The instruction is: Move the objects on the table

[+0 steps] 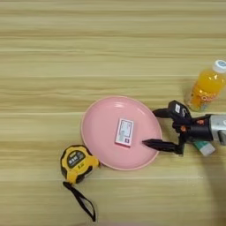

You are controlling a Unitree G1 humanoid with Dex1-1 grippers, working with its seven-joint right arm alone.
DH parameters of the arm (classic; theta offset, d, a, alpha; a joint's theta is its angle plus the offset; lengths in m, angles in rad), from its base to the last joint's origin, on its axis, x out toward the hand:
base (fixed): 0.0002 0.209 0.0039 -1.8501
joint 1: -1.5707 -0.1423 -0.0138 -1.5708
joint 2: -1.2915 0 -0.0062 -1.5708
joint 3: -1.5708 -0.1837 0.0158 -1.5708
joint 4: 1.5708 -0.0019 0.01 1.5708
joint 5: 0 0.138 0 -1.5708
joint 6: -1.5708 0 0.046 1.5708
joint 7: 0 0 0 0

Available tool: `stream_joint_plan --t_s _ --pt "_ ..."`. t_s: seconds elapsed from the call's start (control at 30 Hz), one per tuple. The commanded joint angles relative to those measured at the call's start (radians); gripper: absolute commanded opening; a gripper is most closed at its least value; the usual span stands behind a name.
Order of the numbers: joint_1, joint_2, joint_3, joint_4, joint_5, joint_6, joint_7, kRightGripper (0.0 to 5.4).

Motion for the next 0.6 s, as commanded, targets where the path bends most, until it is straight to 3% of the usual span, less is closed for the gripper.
stream_joint_plan --t_s 0.03,0.37,0.6 --pt "-0.037 -0.021 -0.011 -0.073 0.012 -0.006 -0.025 5.38" --pt "-0.023 -0.015 -0.006 -0.136 0.02 0.01 -0.024 5.38" --pt "-0.041 -0.011 -0.024 -0.106 0.016 -0.002 -0.044 5.38"
